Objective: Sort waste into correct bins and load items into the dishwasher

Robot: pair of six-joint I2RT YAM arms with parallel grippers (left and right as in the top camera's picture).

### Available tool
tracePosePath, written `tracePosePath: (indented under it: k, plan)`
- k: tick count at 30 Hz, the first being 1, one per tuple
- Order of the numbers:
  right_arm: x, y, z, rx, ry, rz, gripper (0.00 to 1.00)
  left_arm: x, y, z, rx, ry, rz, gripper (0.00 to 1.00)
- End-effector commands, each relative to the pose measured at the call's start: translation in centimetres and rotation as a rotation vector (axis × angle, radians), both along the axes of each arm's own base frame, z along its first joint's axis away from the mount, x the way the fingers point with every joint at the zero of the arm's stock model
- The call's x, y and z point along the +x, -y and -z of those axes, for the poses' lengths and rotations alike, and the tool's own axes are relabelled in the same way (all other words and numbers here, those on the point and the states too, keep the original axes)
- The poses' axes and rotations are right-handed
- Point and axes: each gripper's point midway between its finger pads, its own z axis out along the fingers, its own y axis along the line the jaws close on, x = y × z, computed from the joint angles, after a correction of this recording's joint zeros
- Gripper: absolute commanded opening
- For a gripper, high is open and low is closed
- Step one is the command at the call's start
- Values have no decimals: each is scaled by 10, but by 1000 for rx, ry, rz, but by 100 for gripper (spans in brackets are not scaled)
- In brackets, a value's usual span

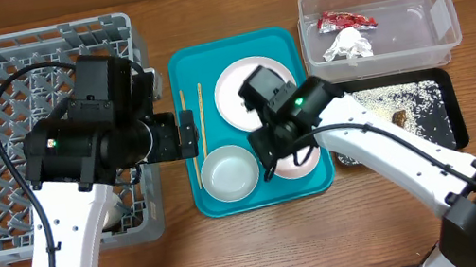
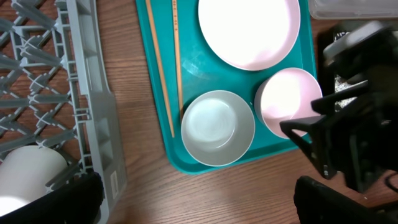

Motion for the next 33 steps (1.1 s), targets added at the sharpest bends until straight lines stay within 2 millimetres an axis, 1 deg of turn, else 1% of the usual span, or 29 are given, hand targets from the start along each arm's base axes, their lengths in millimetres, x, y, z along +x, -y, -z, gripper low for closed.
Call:
tracePosePath:
  k: [1, 3, 4, 5, 6, 7, 8, 10, 12, 14, 16, 17, 19, 20, 22, 24, 26, 29, 31, 33]
  plan:
    - [17, -7, -67, 136, 126, 39, 61, 0, -1, -9, -3, 36, 10, 100]
    - [23, -2, -90, 178, 155, 83, 62, -2, 6, -10, -40, 28, 27, 100]
    - [27, 5, -102, 199, 173, 124, 65, -4, 11, -11, -70, 20, 47, 100]
    - [29, 10, -109, 214, 181, 156, 70, -6, 14, -11, -84, 14, 57, 100]
    - [32, 18, -116, 230, 185, 208, 79, -7, 15, -11, -89, 8, 59, 100]
    - [35, 27, -122, 246, 186, 264, 83, -8, 15, -11, -88, 4, 60, 100]
    - [37, 36, -127, 265, 183, 308, 84, -8, 15, -10, -87, 0, 59, 100]
    - [41, 52, -136, 315, 164, 359, 85, -9, 14, -7, -93, -19, 28, 100]
    - [44, 68, -137, 340, 132, 408, 84, -9, 14, -2, -99, -40, 5, 96]
    - [46, 86, -133, 341, 98, 461, 84, -11, 16, 8, -96, -72, -1, 92]
    - [48, 105, -129, 320, 76, 518, 85, -14, 18, 22, -89, -106, 5, 90]
    - [49, 115, -126, 310, 67, 546, 86, -15, 18, 29, -85, -123, 3, 89]
    - [50, 128, -124, 299, 60, 579, 92, -17, 18, 45, -80, -156, -6, 88]
    - [51, 134, -124, 294, 59, 595, 93, -18, 18, 52, -80, -168, -12, 88]
    - [51, 141, -123, 289, 56, 615, 94, -19, 18, 66, -86, -194, -36, 86]
    - [52, 143, -123, 289, 55, 622, 94, -17, 20, 72, -93, -192, -34, 83]
    - [52, 143, -123, 289, 56, 621, 95, -13, 24, 73, -104, -177, -42, 79]
    - [53, 143, -123, 292, 62, 621, 95, 3, 31, 69, -111, -114, -78, 74]
    - [54, 143, -124, 294, 66, 620, 95, 15, 35, 67, -114, -72, -125, 72]
    - [54, 142, -124, 295, 66, 620, 96, 25, 36, 70, -100, -53, -158, 71]
